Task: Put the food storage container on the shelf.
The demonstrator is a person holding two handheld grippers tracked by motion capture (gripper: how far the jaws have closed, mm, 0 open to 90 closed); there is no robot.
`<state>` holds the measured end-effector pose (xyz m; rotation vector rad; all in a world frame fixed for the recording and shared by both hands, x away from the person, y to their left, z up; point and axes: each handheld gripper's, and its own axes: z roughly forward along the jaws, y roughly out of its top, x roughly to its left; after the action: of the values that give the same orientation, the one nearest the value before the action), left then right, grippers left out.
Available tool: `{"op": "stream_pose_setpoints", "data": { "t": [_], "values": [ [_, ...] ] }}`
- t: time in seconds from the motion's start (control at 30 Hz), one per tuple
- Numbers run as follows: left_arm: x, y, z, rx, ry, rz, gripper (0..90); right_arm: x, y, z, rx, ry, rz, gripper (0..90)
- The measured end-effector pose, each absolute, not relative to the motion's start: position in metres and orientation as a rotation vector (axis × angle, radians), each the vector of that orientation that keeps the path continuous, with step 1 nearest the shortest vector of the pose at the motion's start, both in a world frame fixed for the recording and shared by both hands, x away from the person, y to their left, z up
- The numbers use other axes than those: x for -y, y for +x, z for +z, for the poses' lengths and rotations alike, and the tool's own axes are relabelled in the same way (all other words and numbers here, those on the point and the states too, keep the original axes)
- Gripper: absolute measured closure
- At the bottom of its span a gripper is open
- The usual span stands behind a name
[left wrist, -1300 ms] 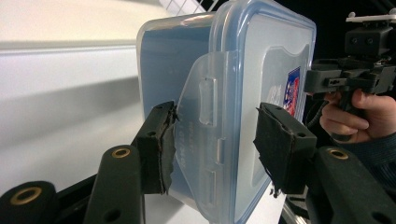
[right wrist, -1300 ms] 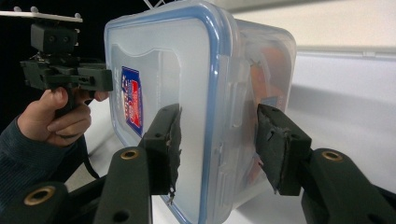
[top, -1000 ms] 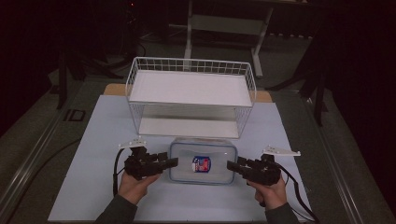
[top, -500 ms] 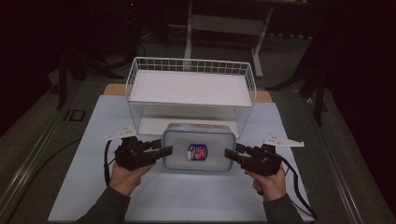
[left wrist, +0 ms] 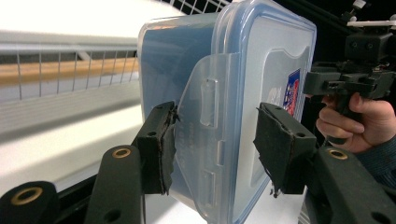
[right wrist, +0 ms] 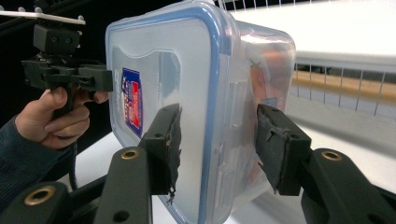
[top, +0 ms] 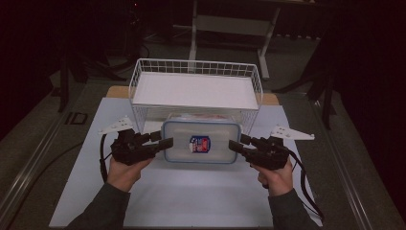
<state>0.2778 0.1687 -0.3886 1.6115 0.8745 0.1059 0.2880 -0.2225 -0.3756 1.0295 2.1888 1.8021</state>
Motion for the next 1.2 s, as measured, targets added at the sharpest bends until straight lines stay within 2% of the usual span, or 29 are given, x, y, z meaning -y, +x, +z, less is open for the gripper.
{"op": "stream_pose_setpoints", "data": {
  "t": [0.57,1.2],
  "values": [
    [-0.175,0.293,-0.346,-0.817,1.608,0.205,48.9,0.217,0.307,-0.348,-2.131,0.954,1.86,51.9],
    [-0.179,0.314,-0.334,-0.814,1.575,0.205,48.9,0.213,0.328,-0.33,-2.089,0.924,1.888,52.0]
  ]
}}
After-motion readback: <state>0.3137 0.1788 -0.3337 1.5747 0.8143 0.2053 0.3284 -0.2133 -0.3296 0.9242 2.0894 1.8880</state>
